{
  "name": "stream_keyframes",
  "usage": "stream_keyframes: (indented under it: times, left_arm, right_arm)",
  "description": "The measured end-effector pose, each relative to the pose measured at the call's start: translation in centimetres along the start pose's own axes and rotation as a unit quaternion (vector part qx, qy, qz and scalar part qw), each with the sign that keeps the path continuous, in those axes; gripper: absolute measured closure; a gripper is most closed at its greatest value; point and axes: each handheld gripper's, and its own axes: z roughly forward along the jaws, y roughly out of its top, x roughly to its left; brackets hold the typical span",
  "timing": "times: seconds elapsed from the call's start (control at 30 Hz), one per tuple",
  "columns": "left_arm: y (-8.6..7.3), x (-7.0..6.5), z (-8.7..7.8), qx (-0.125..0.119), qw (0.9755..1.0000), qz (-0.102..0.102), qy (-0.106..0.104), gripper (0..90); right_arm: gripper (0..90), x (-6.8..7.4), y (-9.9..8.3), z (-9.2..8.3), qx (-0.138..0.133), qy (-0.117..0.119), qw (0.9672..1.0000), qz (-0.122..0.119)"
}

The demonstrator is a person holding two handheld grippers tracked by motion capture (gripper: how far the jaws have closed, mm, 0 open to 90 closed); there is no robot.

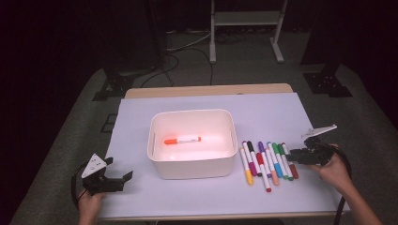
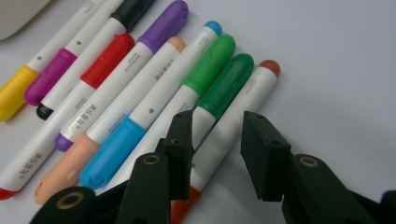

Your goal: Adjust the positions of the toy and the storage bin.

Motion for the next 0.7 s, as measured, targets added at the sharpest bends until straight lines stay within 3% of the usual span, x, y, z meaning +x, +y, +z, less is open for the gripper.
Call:
stream_keyframes:
  times: [0.33,0.47,0.57,0.7]
  left_arm:
    - [0.0,0.0,0.0,-0.001,1.0,0.001,0.0,0.0]
    - [0.0,0.0,0.0,0.0,1.0,0.001,0.0,0.0]
    - [0.0,0.0,0.0,0.0,1.0,0.001,0.0,0.0]
    - [0.0,0.0,0.0,-0.001,1.0,0.001,0.001,0.0]
  right_arm:
    - [63.7,-0.7,-0.7,-0.3,0.0,-0.019,0.9997,0.016]
    - [64.2,-1.2,-1.7,-0.5,0.013,-0.038,0.9988,0.028]
    - [65.2,-1.5,-2.1,-0.7,0.01,-0.037,0.9987,0.034]
    - [70.6,-1.5,-2.3,-0.8,0.006,-0.058,0.9977,0.033]
